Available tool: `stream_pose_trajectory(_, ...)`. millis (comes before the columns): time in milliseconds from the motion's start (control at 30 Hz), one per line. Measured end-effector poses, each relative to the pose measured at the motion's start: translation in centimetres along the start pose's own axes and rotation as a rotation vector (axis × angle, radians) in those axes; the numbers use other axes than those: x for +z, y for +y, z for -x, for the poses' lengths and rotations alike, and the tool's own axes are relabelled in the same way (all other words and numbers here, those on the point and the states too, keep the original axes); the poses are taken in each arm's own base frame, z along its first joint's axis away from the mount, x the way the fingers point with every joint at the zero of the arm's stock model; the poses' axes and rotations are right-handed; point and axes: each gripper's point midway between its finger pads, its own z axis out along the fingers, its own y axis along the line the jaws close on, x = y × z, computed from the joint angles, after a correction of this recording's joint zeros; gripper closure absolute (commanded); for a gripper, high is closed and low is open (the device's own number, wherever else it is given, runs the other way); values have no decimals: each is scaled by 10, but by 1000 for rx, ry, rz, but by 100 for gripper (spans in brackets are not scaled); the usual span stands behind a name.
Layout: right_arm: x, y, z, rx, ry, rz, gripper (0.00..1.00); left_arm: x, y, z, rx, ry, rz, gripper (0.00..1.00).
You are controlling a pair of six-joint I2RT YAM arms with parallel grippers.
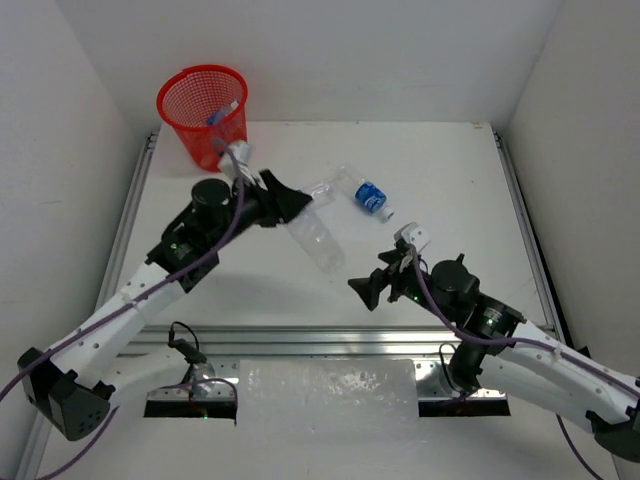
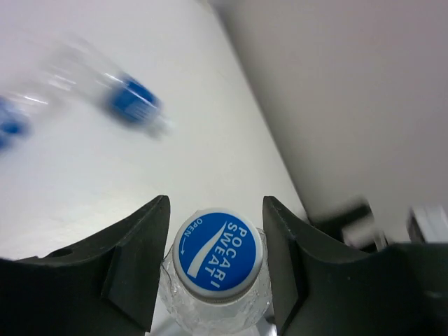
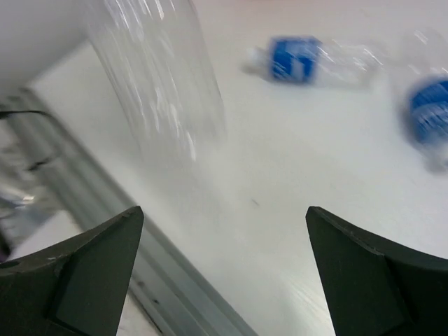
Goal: Put the plastic bottles in the bin
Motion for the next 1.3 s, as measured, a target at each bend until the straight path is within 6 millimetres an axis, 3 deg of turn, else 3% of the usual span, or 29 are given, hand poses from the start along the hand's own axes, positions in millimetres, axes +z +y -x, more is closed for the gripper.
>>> stream_pose_trajectory(100,-11,-34,-20,14,67,-188,1,-12,41,66,-19,-177,267,100)
stream_pose_trajectory(200,-23,-50,-32,22,105,-278,1,-30,72,146,-31,-374,495,100)
stream_pose_trajectory(333,-32,-56,-37,68,111,-323,1,-54,125,256,-54,-618,783,100)
stream_pose_trajectory(433,-31,-55,-43,100,131,-331,1,-62,171,312,-59,-710,951,100)
stream_pose_trajectory(533,-27,-54,-55,114,182,-335,1,-52,213,370,-26,-796,1053,100)
stream_pose_trajectory(567,-28,-54,-59,115,205,-337,1,-46,229,379,-7,-809,1081,94)
stream_pose_trajectory(633,-27,-52,-65,119,238,-332,1,-39,263,376,36,-781,1156,77)
stream_pose_trajectory(667,-27,-50,-66,126,244,-322,1,-37,281,370,57,-757,1193,55)
stream_pose_trajectory(700,-27,-48,-66,132,244,-311,1,-33,297,363,71,-726,1220,40)
stream_pose_trajectory(733,-27,-45,-65,137,243,-296,1,-31,308,359,82,-704,1235,1)
stream_pose_trajectory(867,-25,-37,-68,146,264,-251,1,-11,344,367,113,-687,1201,0)
stream_pose_trajectory(967,-21,-35,-73,141,299,-248,1,-7,351,367,117,-665,1177,0)
stream_pose_trajectory(1100,-7,-44,-84,129,375,-301,1,-15,318,390,129,-714,1099,0)
stream_pose_trajectory(1200,13,-68,-93,173,438,-373,1,-38,268,395,123,-729,1022,0)
stream_pose_trajectory(1233,22,-82,-95,206,453,-401,1,-50,243,394,113,-748,973,0)
stream_pose_trajectory(1300,40,-110,-96,250,476,-457,1,-81,198,373,80,-740,909,0)
